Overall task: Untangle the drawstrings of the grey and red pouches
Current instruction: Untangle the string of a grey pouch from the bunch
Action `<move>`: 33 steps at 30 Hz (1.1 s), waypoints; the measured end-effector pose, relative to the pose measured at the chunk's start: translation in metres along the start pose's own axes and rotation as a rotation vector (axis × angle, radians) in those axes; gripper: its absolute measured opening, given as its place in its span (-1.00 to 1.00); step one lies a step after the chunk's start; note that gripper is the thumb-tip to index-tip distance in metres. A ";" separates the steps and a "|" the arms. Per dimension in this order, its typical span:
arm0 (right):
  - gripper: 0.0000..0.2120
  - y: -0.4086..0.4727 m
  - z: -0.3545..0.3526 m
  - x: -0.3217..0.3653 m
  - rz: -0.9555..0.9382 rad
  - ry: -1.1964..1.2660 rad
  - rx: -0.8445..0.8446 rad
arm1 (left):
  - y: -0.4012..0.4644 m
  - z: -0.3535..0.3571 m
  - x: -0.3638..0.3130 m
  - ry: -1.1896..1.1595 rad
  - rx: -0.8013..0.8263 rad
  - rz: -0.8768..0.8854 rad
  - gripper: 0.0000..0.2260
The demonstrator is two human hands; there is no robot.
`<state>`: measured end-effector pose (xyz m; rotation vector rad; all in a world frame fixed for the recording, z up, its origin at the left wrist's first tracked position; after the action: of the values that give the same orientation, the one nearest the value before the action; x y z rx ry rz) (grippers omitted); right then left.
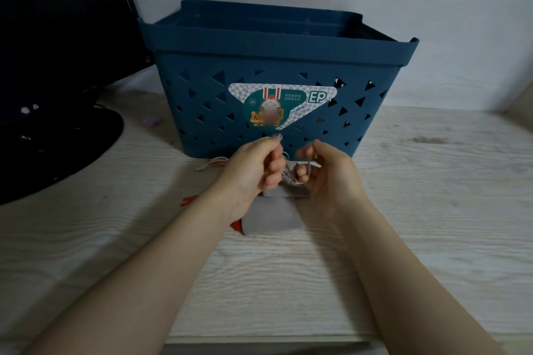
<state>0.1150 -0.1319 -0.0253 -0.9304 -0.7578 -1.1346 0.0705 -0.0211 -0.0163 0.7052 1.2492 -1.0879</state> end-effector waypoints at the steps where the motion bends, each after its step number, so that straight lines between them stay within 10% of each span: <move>1: -0.70 -0.002 0.001 0.003 0.008 0.047 0.047 | 0.002 -0.002 0.001 0.093 -0.033 0.040 -0.67; 5: -0.69 -0.009 0.002 0.019 0.035 0.319 0.264 | 0.004 -0.004 -0.001 0.498 -0.066 0.287 -0.62; 12: -0.74 -0.015 0.011 0.007 -0.144 -0.107 0.453 | -0.012 0.011 -0.001 0.977 0.137 0.525 -0.74; 17: -0.73 -0.012 0.010 0.008 -0.205 -0.188 0.370 | -0.002 0.005 0.006 0.564 0.138 0.277 -0.63; 24: -0.84 -0.004 0.000 0.010 -0.727 -0.917 0.236 | 0.000 -0.002 -0.002 0.310 0.103 0.121 -0.61; 33: -0.80 -0.007 -0.002 0.020 -0.763 -0.711 0.267 | 0.000 -0.007 -0.005 0.362 0.065 0.202 -0.70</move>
<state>0.1137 -0.1428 -0.0074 -0.8283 -1.9124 -1.2952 0.0686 -0.0138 -0.0129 1.0892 1.4156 -0.8599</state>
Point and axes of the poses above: each hand's wrist, its own y-axis towards the middle knuckle, its own z-axis out of the palm, x = y × z, the point moved 4 cm from there along y, towards the middle knuckle, and after that the axes turned 13 degrees about -x, right-handed, at the moved point
